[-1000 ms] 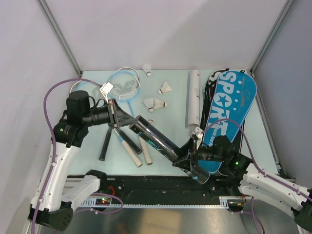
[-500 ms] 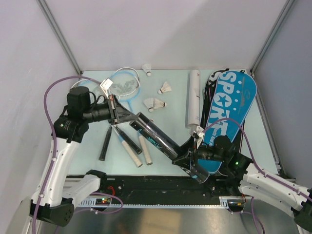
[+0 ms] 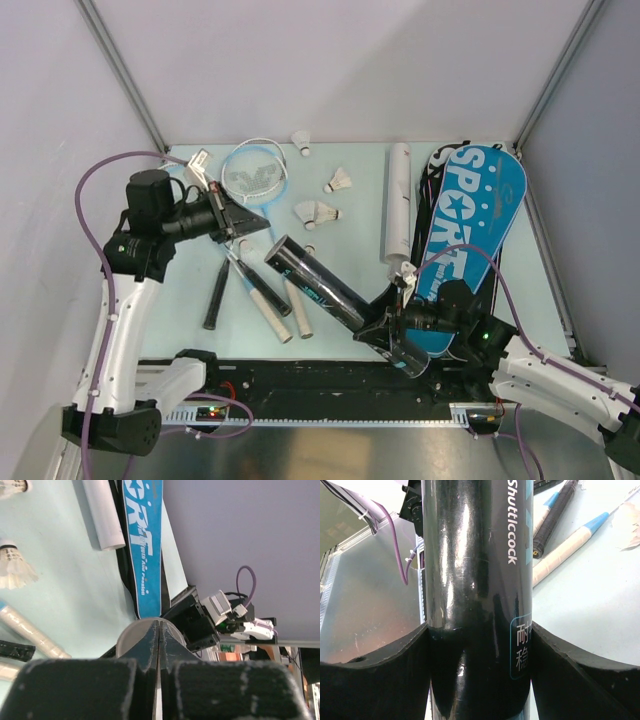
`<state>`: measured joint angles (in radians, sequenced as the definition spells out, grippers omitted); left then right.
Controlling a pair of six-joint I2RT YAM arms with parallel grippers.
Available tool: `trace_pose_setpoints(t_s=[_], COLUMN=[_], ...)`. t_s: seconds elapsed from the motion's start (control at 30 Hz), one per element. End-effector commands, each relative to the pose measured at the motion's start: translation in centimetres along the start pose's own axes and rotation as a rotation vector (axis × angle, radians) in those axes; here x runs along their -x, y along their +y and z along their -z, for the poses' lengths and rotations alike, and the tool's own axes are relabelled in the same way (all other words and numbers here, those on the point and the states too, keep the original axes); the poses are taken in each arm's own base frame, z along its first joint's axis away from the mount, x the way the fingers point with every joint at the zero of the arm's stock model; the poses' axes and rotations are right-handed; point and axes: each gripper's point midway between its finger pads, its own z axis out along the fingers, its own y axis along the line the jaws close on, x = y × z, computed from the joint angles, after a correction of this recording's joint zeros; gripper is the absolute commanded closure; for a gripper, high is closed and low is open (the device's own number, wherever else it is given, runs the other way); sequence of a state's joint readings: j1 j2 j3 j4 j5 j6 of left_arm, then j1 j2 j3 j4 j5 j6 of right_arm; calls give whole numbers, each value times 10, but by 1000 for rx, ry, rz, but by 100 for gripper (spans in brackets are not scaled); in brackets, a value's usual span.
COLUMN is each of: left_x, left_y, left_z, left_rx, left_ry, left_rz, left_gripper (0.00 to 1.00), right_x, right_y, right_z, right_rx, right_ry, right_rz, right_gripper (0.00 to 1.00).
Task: Pack up the badminton gear
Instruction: Open the lid of the shuttle tube.
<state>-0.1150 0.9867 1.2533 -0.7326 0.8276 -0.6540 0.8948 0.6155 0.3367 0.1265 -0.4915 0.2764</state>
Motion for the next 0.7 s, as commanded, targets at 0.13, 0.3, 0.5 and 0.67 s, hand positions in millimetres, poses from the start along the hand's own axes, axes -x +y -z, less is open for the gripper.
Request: trace_pose_setpoints(t_s=[0.13, 0.3, 0.5, 0.67], left_x=[23, 5, -27, -46], left_y=[-3, -22, -27, -24], left_z=[9, 15, 18, 13], left_rx=[4, -116, -177, -204], left_ry=[-76, -1, 56, 115], left_rz=[-133, -209, -274, -271], left_gripper=[100, 46, 26, 35], right_x=[24, 29, 31, 32], right_y=[11, 11, 9, 9], right_z=[1, 0, 0, 0], right_rx=[39, 39, 34, 33], right_ry=[-88, -106, -103, -104], right_rz=[67, 71, 75, 72], right_gripper=[65, 63, 63, 63])
